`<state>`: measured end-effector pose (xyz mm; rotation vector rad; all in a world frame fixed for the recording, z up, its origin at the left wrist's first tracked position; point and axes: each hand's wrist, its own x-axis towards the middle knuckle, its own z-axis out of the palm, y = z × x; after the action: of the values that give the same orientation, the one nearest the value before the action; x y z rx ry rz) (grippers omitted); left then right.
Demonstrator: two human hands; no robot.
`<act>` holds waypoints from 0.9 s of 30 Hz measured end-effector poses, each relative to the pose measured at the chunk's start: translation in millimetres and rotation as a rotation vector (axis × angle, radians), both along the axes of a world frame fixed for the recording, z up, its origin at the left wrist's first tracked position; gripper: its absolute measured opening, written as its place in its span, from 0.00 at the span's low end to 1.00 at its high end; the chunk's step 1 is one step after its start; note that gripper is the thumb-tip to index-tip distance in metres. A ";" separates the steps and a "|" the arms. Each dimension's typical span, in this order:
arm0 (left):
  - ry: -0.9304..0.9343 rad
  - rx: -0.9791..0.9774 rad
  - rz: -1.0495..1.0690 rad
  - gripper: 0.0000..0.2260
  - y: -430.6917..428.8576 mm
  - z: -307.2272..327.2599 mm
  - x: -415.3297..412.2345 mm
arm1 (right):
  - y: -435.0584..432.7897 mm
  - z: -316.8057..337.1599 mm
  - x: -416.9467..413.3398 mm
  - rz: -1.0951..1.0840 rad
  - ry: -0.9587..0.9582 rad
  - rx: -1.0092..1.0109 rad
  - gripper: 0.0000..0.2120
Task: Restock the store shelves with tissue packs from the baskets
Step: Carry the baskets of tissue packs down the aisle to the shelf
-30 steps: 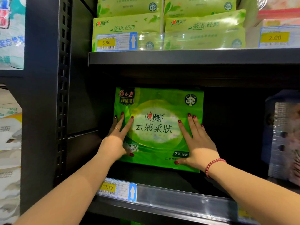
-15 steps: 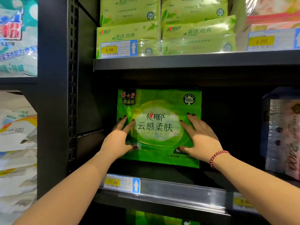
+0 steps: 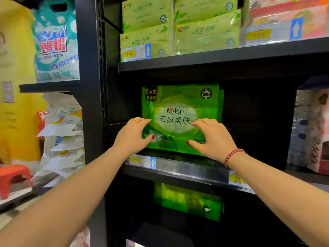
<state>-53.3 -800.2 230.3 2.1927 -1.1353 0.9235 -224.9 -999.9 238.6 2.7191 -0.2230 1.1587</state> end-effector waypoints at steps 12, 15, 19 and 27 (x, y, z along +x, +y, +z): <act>0.176 0.079 0.415 0.25 175.4 -81.9 -148.9 | 129.9 -81.0 -38.4 0.427 0.172 0.131 0.28; 0.220 0.104 0.527 0.24 237.4 -105.5 -194.1 | 187.1 -97.4 -41.5 0.540 0.232 0.141 0.28; 0.294 0.135 0.715 0.25 319.0 -132.5 -251.4 | 270.9 -110.9 -47.6 0.672 0.292 0.149 0.27; 0.413 0.111 0.971 0.26 480.5 -172.5 -359.6 | 444.5 -150.8 -91.4 0.936 0.385 0.150 0.23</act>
<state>-412.8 -319.6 57.8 2.8639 0.1312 0.6741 -316.3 -555.4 87.9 3.1604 1.1554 0.7154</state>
